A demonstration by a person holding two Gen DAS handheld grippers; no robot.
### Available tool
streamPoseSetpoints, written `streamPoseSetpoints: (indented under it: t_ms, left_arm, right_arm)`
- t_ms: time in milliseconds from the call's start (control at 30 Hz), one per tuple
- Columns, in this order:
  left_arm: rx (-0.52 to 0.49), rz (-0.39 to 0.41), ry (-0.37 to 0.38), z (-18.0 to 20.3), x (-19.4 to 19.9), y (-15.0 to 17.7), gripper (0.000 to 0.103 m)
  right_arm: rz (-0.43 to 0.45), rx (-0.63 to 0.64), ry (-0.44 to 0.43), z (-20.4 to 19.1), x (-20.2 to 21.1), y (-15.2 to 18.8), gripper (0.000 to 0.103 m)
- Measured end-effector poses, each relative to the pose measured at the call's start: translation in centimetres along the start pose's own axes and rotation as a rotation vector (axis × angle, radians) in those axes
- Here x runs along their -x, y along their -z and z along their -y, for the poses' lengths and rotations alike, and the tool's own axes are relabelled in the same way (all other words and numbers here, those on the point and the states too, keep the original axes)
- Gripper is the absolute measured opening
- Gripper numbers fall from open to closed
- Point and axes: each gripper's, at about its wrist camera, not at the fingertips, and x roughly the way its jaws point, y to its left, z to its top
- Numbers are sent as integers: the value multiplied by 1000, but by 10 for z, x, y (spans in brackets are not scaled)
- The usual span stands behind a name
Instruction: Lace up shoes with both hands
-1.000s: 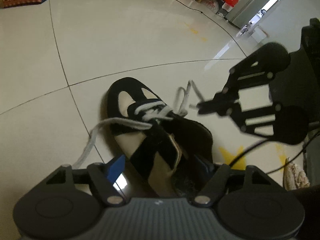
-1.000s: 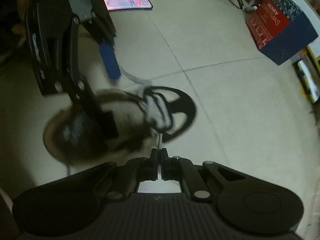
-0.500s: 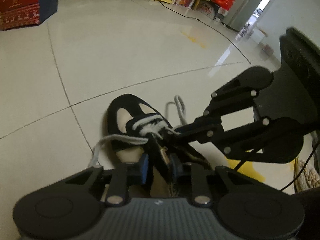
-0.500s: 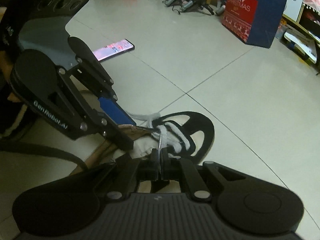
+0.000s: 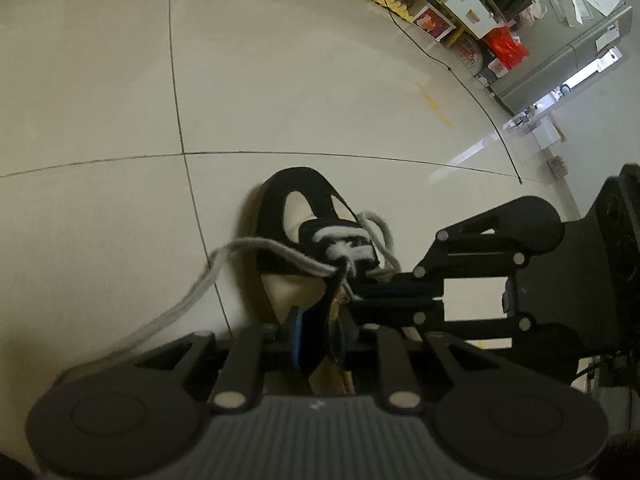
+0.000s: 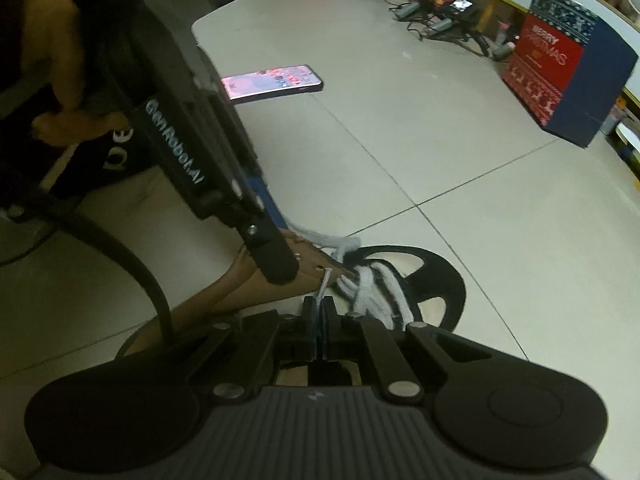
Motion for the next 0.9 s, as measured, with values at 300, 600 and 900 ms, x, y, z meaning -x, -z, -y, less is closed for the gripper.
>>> streamPoseSetpoints:
  t_ms: [300, 600, 900]
  left_arm:
    - [-23, -1, -3, 0, -4, -1, 23]
    - [-61, 12, -38, 7, -4, 0, 27]
    - [-60, 6, -41, 7, -4, -1, 27]
  right_arm:
    - [-4, 20, 7, -1, 5, -1, 3]
    - [-76, 89, 28, -7, -4, -14, 3]
    - [-39, 40, 54, -6, 4, -9, 3]
